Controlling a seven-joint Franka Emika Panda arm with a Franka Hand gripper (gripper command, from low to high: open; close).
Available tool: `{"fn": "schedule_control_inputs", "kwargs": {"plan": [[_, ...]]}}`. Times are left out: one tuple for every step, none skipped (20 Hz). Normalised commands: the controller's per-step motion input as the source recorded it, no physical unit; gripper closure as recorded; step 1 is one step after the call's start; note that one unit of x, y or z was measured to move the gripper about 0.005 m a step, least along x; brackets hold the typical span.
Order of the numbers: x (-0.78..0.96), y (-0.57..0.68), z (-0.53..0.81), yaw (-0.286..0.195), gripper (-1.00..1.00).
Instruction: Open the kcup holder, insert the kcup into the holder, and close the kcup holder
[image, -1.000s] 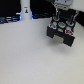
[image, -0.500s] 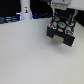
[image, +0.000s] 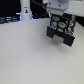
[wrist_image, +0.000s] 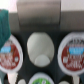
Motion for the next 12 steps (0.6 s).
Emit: {"fn": "schedule_control_inputs", "kwargs": {"plan": [[0.77, -0.12, -0.01, 0.047, -1.0], [0.77, -0.07, -0.01, 0.054, -1.0], [0.76, -0.04, -0.01, 0.062, -1.0], [0.74, 0.0, -0.02, 0.071, -1.0], [0.69, 0.05, -0.05, 0.092, -1.0], [0.58, 0.17, -0.04, 0.132, -1.0], [0.45, 0.27, -0.1, 0.154, -1.0], [0.42, 0.28, -0.11, 0.18, -1.0], [0.34, 0.27, -0.16, 0.195, -1.0], [0.33, 0.23, -0.07, 0.211, -1.0], [0.19, 0.2, -0.04, 0.223, -1.0], [0.05, 0.14, -0.05, 0.238, -1.0]]}}
